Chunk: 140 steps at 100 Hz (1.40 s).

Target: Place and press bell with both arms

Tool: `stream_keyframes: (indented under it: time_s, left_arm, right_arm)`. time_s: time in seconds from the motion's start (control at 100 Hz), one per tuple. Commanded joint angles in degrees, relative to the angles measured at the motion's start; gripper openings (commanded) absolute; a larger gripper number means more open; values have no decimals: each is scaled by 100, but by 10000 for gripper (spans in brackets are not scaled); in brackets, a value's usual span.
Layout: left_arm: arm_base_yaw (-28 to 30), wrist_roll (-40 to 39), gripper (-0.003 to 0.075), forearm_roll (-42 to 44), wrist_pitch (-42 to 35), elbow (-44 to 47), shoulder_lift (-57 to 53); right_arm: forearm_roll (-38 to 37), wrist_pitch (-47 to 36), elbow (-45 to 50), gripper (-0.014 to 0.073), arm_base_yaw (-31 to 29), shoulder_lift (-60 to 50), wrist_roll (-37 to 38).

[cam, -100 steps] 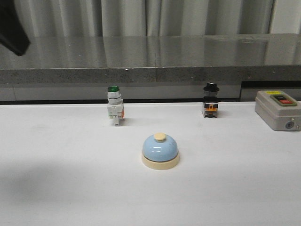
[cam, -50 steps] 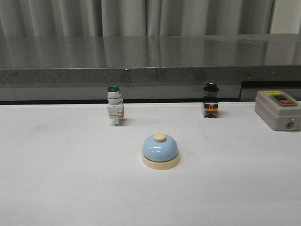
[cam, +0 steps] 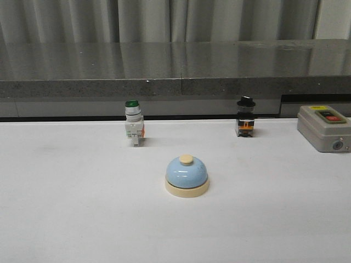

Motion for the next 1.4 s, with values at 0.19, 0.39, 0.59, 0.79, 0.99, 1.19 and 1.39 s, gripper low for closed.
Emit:
stream_keyframes:
  time_s: [0.19, 0.39, 0.59, 0.79, 0.99, 1.19, 1.39]
  left_arm:
    - [23, -58, -21, -96, -373, -139, 4]
    - [23, -58, -21, -96, -373, -139, 4]
    - [23, -58, -21, 351, -706, 12, -85]
    - [82, -58, -21, 646, -1555, 695, -776]
    - [344, -58, -21, 992, -2176, 1592, -1633]
    - [437, -58, -21, 1014, -2958, 2543, -2471]
    - [437, -58, -21, 1002, -3225, 3200, -3096]
  right_arm:
    - [0, -467, -114, -64, -45, -112, -44]
    - [0, -467, -114, -64, -45, -112, -44]
    - [0, -467, -114, -64, -45, -112, -44]
    - [0, -467, -114, -64, -45, -112, -44]
    - [0, -467, -114, -64, -45, -112, -44]
    - [0, -467, -114, -64, -45, -112, -44]
    - [0, -467, -114, -64, -45, -112, -44]
